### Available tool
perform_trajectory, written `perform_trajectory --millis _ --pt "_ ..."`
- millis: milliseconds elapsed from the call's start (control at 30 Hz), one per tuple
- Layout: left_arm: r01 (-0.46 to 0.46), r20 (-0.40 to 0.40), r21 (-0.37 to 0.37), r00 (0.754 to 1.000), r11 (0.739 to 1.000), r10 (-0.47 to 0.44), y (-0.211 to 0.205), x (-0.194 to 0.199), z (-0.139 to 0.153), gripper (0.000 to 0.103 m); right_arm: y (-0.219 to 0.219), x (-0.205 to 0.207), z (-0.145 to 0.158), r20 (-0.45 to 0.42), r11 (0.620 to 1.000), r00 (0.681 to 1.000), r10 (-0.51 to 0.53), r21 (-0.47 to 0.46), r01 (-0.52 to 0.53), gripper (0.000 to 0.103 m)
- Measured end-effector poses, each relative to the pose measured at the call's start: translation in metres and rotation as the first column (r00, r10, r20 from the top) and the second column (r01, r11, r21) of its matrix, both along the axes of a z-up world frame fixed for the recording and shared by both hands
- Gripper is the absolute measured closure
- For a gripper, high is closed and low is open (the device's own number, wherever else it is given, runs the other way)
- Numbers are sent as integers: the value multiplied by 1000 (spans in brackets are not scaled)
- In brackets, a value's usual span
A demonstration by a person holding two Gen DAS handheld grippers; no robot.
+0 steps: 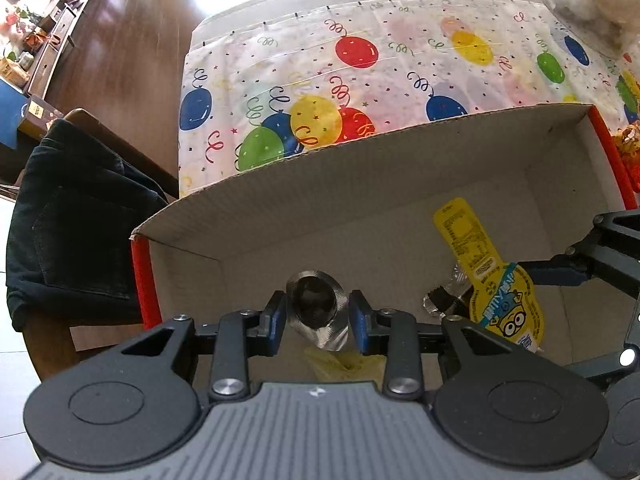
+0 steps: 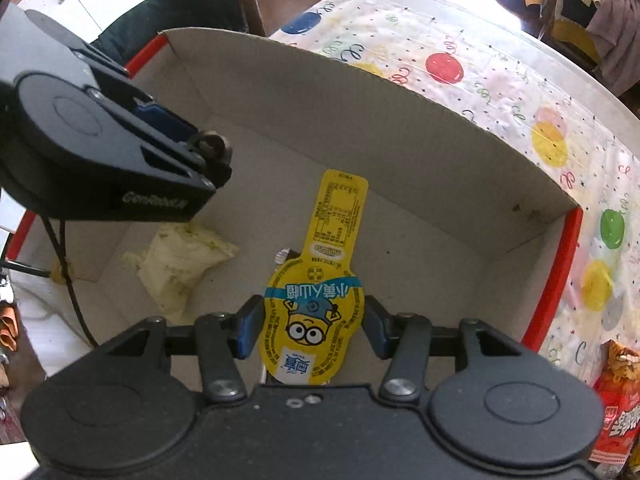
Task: Organize snacks
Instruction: 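Open both tools to drop the lollipop and chocolate ball into the box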
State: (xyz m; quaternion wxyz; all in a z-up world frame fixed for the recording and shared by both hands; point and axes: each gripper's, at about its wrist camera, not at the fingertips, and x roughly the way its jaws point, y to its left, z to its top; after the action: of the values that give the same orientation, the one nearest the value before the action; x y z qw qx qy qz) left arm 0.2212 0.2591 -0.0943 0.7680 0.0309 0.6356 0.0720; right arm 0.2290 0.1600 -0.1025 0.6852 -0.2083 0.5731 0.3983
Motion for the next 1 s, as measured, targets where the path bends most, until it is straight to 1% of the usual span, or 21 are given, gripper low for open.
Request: perform_trajectory --millis 100,200,300,467,567,667,1000 --pt "-7 3 4 1000 1000 7 1 0 1 69 -1 -2 0 -2 1000 1000 -5 -3 5 48" --pt "-15 10 -1 1000 1000 15 1 -2 4 68 -2 -3 4 2 1000 1000 -4 13 4 44" --pt "-21 33 -6 999 1000 21 1 -5 11 66 -6 -4 14 15 999 1000 -9 35 8 41" --pt "-20 82 -18 996 1000 22 -6 -12 29 64 -18 -6 35 26 996 999 -35 84 32 40" --pt "-13 111 -26 994 1000 16 -11 -19 40 63 -26 -10 49 40 993 998 -41 108 37 36" --pt "-5 144 -26 989 1000 9 -18 -25 52 62 -35 -13 62 49 990 997 -53 133 46 36" --pt "7 253 -38 967 999 2 -44 -49 93 62 -74 -22 101 83 969 990 -116 230 94 32"
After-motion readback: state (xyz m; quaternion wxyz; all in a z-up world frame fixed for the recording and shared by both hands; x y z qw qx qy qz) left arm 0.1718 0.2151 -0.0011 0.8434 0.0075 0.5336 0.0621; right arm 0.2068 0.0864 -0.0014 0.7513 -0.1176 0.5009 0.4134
